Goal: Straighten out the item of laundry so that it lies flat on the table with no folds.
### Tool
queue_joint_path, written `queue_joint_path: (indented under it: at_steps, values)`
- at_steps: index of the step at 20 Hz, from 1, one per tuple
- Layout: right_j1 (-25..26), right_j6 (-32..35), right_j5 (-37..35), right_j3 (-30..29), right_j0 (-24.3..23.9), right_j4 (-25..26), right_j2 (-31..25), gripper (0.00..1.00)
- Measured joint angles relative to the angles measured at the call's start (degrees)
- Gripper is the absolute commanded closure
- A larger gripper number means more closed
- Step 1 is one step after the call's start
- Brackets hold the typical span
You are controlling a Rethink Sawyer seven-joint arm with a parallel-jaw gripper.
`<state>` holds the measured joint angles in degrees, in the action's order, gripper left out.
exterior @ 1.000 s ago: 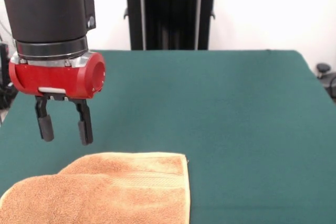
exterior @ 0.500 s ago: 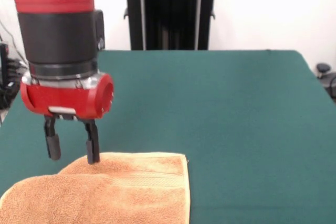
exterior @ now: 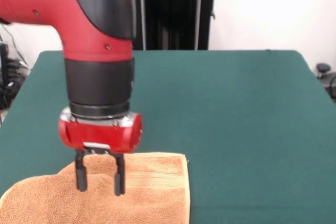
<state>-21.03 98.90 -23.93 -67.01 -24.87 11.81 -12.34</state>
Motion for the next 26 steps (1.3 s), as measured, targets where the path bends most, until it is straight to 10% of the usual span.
queue_joint_path:
  at_steps: [26]
  values:
    - [2.49, 0.00, 0.28, -3.95, -4.00, -1.59, 0.42, 0.00]
